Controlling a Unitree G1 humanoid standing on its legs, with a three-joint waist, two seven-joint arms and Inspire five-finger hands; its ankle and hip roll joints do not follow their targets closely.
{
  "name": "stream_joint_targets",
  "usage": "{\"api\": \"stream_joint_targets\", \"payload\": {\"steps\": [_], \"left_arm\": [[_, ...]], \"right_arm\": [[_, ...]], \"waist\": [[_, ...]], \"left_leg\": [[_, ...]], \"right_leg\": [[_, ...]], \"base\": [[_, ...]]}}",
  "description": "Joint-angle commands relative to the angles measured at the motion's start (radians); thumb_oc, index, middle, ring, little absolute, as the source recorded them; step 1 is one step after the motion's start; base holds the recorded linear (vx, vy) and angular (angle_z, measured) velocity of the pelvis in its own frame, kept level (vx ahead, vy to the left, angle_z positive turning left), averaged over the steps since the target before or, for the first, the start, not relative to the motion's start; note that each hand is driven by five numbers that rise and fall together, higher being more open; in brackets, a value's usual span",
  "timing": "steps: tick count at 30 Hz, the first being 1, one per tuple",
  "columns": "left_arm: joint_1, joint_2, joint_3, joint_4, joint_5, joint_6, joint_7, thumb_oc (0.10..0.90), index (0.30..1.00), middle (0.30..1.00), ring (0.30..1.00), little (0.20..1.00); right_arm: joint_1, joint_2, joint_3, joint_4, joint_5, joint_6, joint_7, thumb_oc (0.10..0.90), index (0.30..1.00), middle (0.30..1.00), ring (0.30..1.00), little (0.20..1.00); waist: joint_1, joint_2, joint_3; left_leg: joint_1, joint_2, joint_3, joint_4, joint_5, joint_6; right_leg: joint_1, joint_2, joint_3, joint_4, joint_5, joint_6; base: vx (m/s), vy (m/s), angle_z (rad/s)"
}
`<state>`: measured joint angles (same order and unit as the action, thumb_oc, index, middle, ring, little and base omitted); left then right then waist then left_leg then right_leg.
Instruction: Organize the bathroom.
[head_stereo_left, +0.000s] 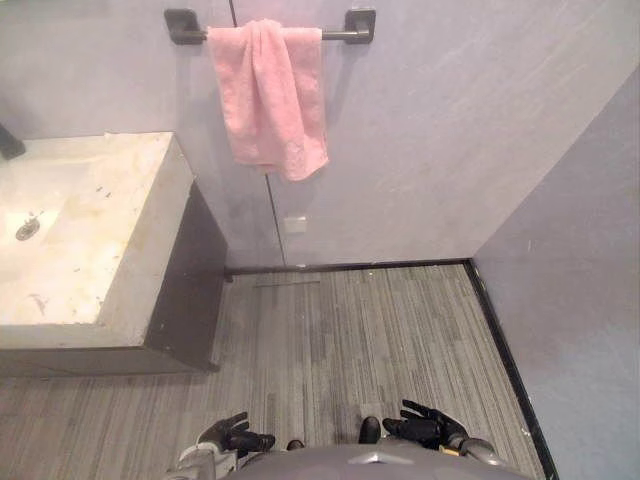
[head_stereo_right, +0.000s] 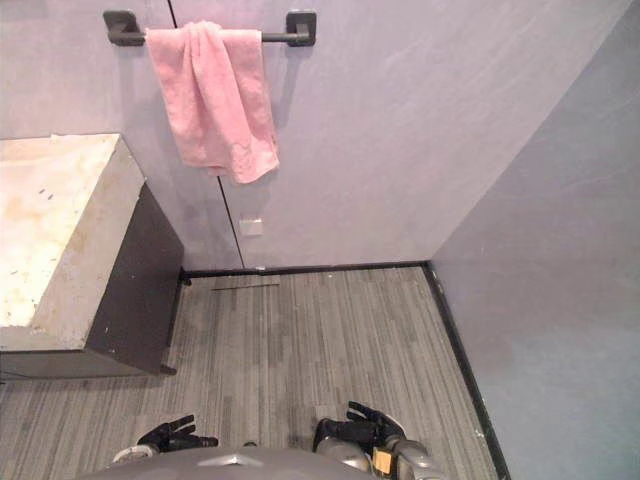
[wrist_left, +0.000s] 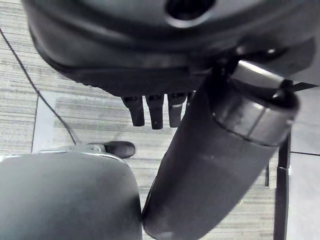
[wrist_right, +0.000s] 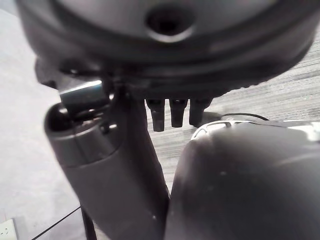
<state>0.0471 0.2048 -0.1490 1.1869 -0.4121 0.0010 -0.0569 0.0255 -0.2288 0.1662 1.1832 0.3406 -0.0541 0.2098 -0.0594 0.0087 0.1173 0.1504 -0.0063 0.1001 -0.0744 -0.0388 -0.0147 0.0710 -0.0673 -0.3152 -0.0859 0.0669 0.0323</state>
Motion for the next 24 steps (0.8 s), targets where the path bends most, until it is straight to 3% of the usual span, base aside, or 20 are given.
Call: {"api": "stream_joint_targets", "payload": {"steps": [1, 24], "left_arm": [[-0.033, 0.008, -0.011, 0.023, 0.019, -0.025, -0.014, 0.8, 0.9, 0.9, 0.9, 0.9], [-0.034, 0.015, -0.016, 0.02, 0.023, -0.036, 0.02, 0.8, 0.9, 0.9, 0.9, 0.9]], "right_arm": [[-0.031, 0.004, 0.009, 0.041, 0.015, -0.025, 0.013, 0.8, 0.9, 0.9, 0.9, 0.9], [-0.029, 0.003, 0.024, 0.026, 0.001, -0.037, 0.019, 0.8, 0.9, 0.9, 0.9, 0.9]], "waist": [[-0.004, -0.004, -0.031], [-0.002, 0.0, -0.027]], "left_leg": [[-0.014, 0.038, 0.133, 0.042, -0.018, -0.032], [-0.009, 0.037, 0.127, 0.02, -0.009, -0.032]], "right_leg": [[0.053, 0.011, 0.012, 0.021, -0.093, 0.093], [0.054, 0.014, 0.01, 0.014, -0.091, 0.097]], "base": [[0.0, 0.0, 0.0], [0.0, 0.0, 0.0]]}}
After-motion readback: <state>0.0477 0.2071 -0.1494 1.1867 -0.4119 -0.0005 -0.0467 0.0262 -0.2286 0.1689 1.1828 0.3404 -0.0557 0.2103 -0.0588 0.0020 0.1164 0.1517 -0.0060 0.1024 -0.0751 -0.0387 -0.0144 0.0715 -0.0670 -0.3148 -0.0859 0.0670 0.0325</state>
